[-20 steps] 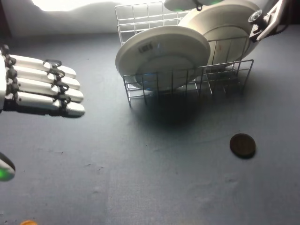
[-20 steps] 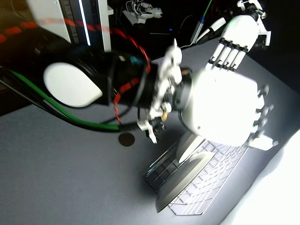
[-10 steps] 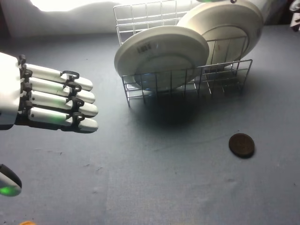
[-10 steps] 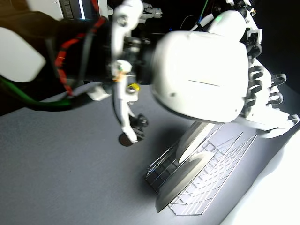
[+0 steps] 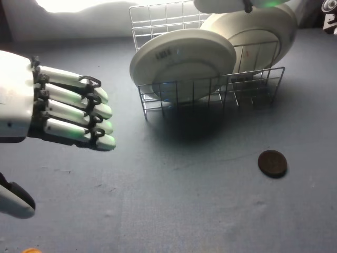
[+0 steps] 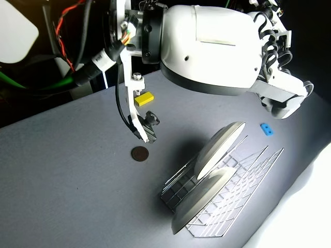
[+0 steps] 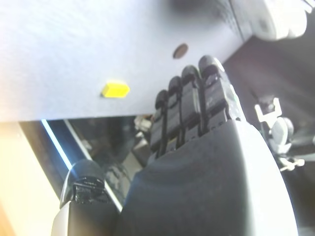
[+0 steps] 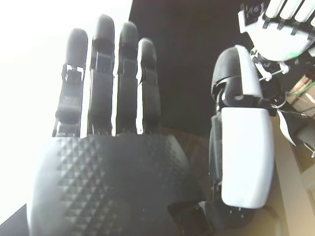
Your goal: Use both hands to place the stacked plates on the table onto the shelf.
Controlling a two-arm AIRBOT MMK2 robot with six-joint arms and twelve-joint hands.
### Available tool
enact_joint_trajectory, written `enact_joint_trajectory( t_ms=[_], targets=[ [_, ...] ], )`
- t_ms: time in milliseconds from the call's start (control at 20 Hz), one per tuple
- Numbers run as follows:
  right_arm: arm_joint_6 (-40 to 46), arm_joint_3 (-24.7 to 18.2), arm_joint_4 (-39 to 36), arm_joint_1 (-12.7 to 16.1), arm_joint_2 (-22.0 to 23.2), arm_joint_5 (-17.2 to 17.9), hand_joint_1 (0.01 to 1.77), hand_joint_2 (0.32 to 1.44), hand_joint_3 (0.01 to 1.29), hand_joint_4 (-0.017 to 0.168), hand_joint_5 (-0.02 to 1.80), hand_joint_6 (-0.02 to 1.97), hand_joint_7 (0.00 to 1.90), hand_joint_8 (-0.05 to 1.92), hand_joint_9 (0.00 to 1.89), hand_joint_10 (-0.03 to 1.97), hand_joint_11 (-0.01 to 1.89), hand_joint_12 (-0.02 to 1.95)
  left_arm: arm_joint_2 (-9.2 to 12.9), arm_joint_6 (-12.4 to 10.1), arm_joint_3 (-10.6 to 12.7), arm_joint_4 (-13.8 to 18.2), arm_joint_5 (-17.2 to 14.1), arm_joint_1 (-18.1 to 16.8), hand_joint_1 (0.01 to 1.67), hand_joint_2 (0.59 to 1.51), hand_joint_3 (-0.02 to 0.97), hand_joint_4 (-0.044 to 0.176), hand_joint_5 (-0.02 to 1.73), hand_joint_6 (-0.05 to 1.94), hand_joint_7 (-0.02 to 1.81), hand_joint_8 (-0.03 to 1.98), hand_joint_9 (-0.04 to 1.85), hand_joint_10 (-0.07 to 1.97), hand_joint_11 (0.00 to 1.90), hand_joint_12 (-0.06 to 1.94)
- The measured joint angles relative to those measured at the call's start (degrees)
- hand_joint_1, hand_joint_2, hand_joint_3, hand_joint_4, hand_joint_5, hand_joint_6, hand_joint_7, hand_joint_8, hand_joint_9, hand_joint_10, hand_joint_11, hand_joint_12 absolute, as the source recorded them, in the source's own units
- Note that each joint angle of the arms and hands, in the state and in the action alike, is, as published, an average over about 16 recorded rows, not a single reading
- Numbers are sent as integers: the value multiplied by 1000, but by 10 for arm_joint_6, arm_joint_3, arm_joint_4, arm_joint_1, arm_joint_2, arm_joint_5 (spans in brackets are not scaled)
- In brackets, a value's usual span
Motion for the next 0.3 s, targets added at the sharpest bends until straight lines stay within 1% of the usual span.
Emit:
enact_joint_trajectory(
  t_ms=[300],
  targets=[
    [-5, -6, -9, -1, 2, -1, 487, 1031, 11, -2, 734, 73, 859, 211, 833, 323, 425, 1192, -2, -3, -5, 4, -1, -8, 25, 1161, 14, 2, 414, 28, 433, 227, 352, 334, 78, 1011]
  ],
)
